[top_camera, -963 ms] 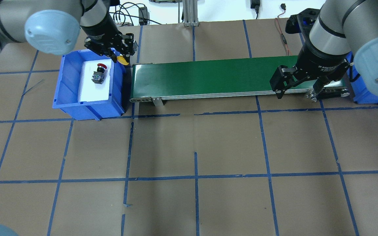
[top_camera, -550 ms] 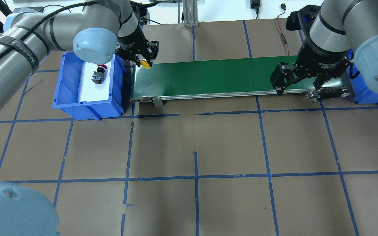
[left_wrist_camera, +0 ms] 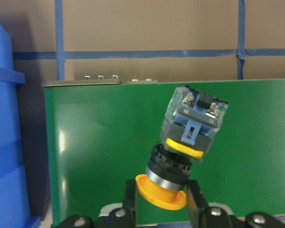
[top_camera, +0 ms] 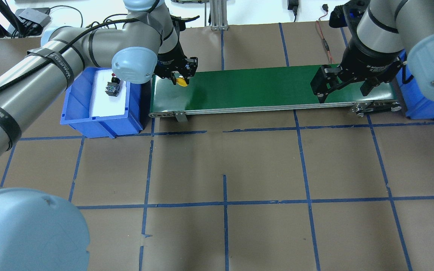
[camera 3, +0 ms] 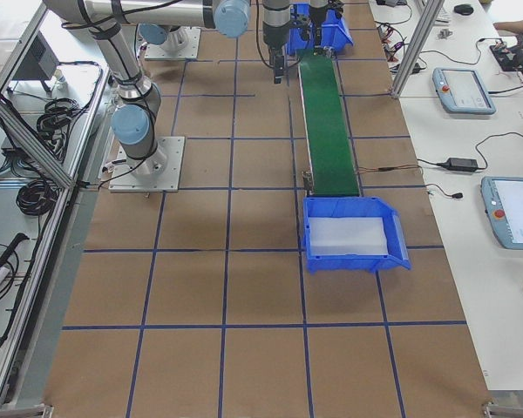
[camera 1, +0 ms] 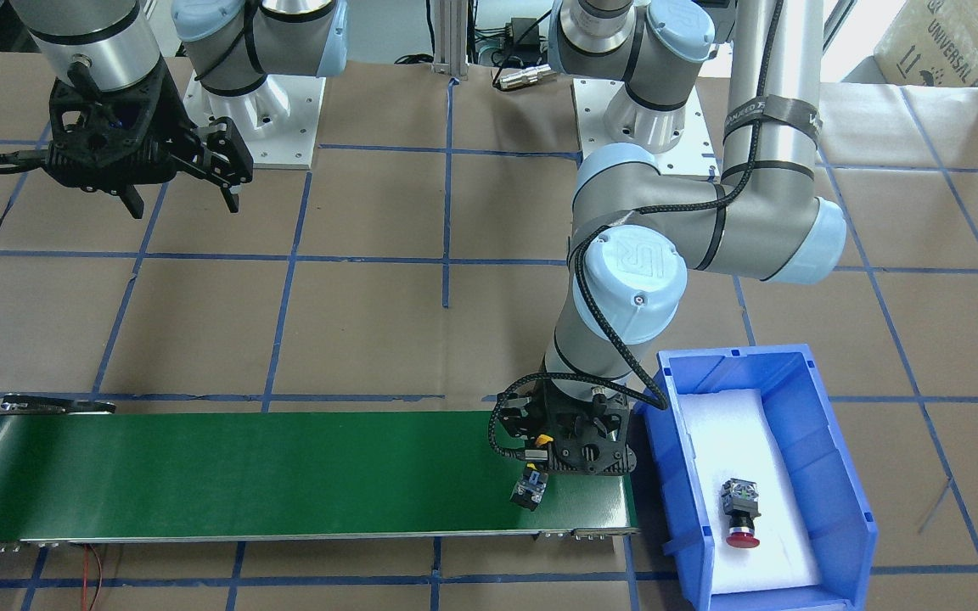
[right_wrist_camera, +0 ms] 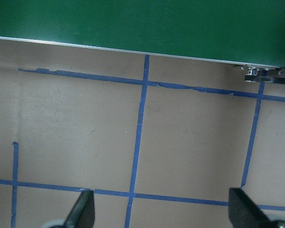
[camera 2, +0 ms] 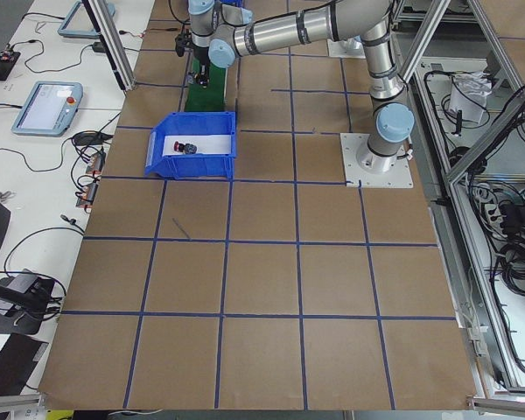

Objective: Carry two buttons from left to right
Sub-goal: 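Lower the yellow button onto the green belt and open the left gripper, then move the left gripper back down into the blue bin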

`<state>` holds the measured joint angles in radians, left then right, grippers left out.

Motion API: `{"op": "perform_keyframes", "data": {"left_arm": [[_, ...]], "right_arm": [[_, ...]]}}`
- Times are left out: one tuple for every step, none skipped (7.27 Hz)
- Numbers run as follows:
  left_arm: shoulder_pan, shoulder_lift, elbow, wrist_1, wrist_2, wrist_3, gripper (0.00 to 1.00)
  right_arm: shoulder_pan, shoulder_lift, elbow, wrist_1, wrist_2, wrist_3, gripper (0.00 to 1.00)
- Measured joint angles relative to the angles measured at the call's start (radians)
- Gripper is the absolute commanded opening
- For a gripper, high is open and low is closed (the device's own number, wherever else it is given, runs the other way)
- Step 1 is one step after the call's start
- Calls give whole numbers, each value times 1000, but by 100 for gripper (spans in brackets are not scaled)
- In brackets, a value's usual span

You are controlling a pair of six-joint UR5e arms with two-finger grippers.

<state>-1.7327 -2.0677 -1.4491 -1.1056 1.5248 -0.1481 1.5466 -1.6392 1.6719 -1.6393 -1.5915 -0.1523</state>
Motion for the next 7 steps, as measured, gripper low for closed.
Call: {"op": "perform_keyframes", "data": {"left_arm": [[-1, -1, -3, 1, 1, 0, 100], [-2, -1, -4, 2, 2, -1, 100], [0, 1, 0, 2, 2, 1, 100], [11, 11, 9, -3, 2, 7, 100], [33, 28, 18, -16, 1, 15, 100], [68, 44, 34, -33, -2, 23, 100], [112, 56, 63, -59, -5, 41, 100]], "right_arm": [[0, 5, -8, -2, 0, -1, 100], [0, 17, -23, -4, -1, -1, 100], [0, 29, -39, -4, -3, -2, 100], [0, 37, -46, -3, -4, -2, 100], [0, 40, -47, -2, -5, -1, 100], [0, 41, -45, -1, -3, -2, 100], [0, 42, -42, -1, 2, -4, 100]]}}
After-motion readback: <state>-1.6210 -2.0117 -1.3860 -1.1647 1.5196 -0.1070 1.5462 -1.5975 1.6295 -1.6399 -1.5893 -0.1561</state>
